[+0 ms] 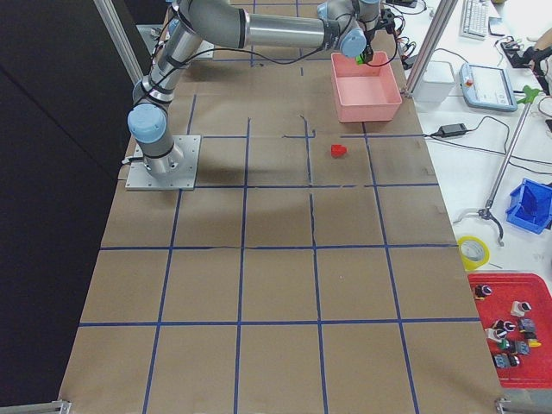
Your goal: Put all blocks into box
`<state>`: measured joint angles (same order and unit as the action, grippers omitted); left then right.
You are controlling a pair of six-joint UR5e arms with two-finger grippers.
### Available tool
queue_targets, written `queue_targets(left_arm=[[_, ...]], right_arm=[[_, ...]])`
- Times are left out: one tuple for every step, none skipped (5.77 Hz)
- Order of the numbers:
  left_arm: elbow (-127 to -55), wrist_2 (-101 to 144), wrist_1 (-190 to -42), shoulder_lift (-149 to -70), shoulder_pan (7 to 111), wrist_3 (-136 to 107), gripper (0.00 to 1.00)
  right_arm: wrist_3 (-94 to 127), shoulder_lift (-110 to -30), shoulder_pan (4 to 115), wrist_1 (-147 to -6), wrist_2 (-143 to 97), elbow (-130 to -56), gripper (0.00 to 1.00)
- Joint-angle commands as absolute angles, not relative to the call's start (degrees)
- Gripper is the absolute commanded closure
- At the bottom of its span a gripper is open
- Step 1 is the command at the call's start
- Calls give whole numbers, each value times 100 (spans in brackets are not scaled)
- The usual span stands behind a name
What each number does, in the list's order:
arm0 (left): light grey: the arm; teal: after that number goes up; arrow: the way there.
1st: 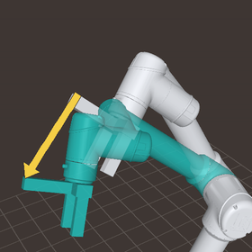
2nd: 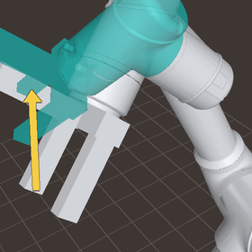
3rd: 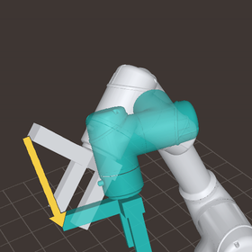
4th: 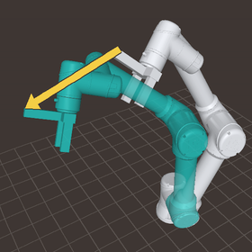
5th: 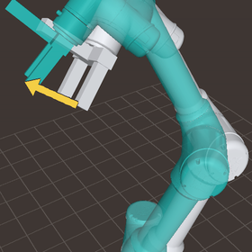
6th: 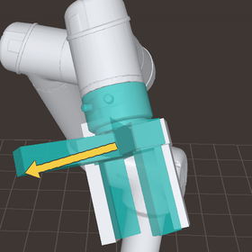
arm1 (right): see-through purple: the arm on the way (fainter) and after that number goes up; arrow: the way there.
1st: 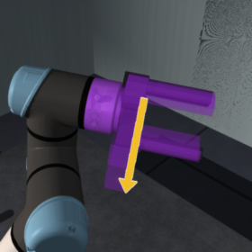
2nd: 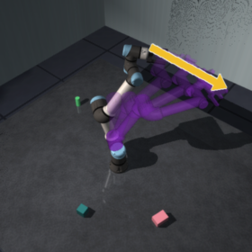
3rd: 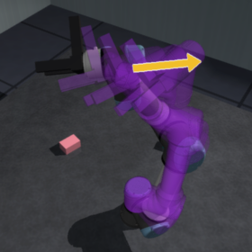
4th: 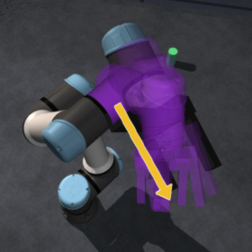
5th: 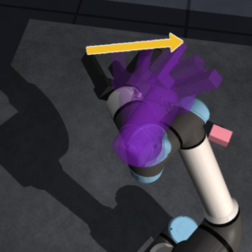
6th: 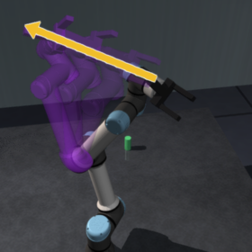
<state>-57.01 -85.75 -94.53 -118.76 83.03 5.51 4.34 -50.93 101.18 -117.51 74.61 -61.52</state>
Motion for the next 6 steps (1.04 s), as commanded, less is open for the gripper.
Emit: queue_targets(left_arm=[[-4943,-8525,-9422,-12583,8795,-76,94],[-4522,-8525,-9378,-12977,9076,-375,94],[-4074,-8517,-9378,-13382,9401,-830,94],[-3939,-8525,-9343,-13655,9630,-1131,94],[-3946,-8517,-9117,-13876,9833,-1473,94],[-3981,-8525,-8853,-14113,10061,-1781,93]], right_arm=[[387,-5150,10038,-11716,7471,-6248,0],[39,-5229,9759,-11646,7514,-6258,0],[-626,-5551,9277,-10610,7880,-6301,0],[-1190,-5833,8864,-9930,8554,-6371,0],[-1204,-6053,8581,-9853,9378,-6624,0],[-1178,-6169,8335,-10053,9456,-7175,4]])
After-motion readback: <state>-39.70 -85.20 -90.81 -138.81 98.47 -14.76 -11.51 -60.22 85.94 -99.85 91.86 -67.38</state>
